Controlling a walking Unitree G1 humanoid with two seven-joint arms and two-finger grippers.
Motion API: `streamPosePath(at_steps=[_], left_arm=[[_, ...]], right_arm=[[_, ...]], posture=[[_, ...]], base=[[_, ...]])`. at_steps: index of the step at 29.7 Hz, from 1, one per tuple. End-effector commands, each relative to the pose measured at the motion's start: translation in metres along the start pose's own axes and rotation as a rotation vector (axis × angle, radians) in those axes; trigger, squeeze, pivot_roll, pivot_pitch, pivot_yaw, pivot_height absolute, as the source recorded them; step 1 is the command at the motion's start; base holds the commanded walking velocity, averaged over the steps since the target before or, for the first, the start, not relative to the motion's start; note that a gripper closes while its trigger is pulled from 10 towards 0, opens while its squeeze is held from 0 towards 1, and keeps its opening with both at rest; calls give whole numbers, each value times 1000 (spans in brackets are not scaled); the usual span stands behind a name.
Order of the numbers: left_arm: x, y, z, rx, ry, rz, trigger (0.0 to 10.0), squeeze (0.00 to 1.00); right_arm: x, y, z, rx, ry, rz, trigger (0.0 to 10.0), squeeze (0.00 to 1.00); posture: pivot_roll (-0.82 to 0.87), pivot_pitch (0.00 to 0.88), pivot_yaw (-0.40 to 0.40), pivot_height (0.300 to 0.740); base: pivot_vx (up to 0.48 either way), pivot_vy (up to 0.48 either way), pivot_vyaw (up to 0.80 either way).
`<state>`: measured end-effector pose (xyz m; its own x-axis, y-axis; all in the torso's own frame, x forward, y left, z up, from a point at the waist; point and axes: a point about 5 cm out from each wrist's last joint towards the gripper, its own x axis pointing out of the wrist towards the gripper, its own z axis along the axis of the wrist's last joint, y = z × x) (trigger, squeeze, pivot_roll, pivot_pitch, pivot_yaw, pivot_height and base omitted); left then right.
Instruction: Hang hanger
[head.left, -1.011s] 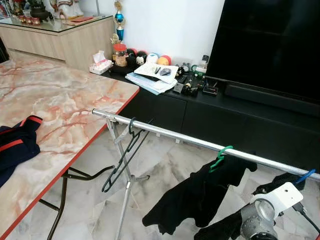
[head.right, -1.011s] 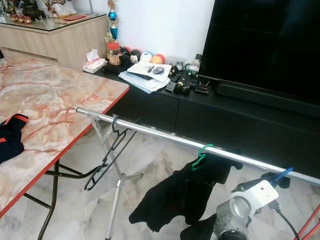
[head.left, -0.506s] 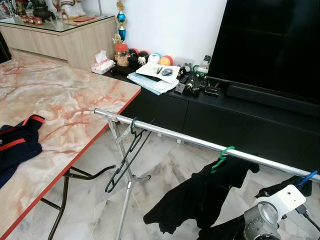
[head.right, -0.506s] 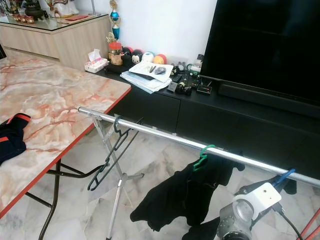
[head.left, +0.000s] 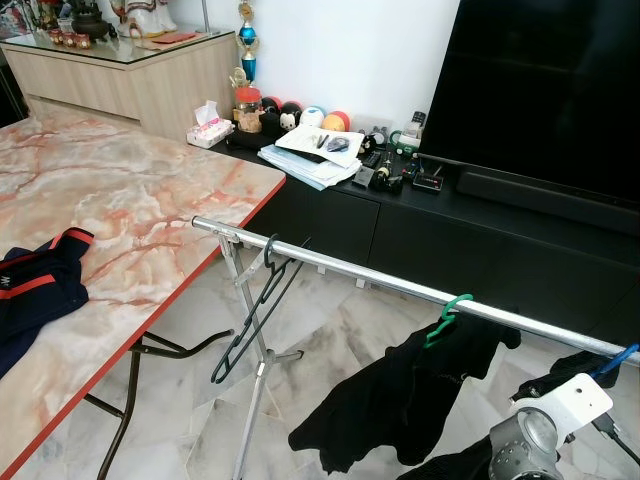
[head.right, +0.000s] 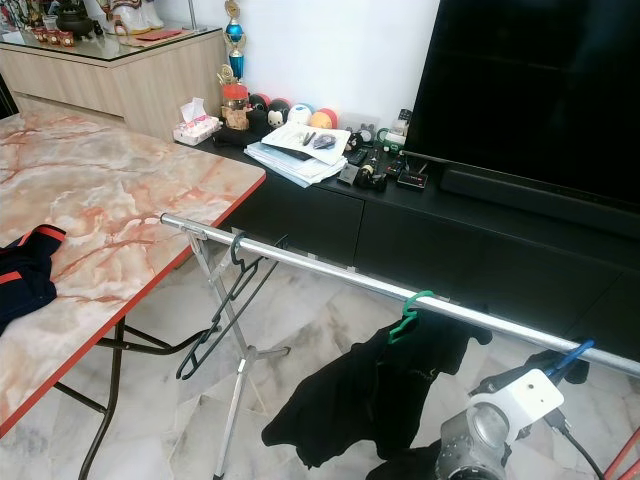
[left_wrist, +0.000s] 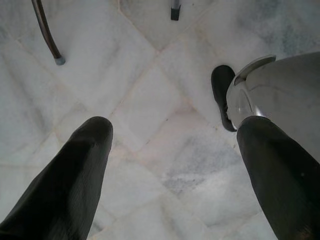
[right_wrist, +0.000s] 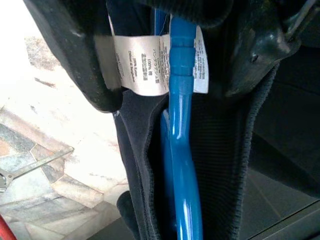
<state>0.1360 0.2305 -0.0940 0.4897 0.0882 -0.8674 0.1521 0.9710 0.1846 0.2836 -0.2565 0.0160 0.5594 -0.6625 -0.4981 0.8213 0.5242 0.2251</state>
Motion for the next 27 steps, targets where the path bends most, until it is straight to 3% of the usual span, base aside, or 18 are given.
streamPosePath(at_steps=[1,5,6,7,8,9,27], left_arm=[[0,-3,-3,-8,10,-9,10000,0],[0,-3,2,-11,-4,-11,10000,0],[1,-3,4,-15,-10,-10,10000,0],[1,-3,4,-16,-11,-10,10000,0],[1,-3,4,-16,-12,-11,10000,0],[1,-5,3,-14,-9,-16,10000,0],[1,-5,6,12,-14,-29,10000,0]], right_arm=[[0,-4,-6,-13,37,-9,10000,0],[1,-3,-5,-18,39,-7,10000,0],[1,-3,-5,-17,40,-4,7294,0],[1,-2,-5,-19,41,-2,2706,0],[1,-2,-5,-21,41,-1,2706,0],[1,-1,-4,-27,36,4,0,0],[0,-3,-5,-27,30,-3,0,0]], posture=[[313,0,-40,740],[303,0,-52,740],[294,0,-54,740],[290,0,-53,740],[290,0,-53,740],[280,0,-54,740],[256,0,-35,740]], base=[[0,0,0],[0,0,0],[0,0,0],[0,0,0],[0,0,0],[0,0,0],[0,0,0]])
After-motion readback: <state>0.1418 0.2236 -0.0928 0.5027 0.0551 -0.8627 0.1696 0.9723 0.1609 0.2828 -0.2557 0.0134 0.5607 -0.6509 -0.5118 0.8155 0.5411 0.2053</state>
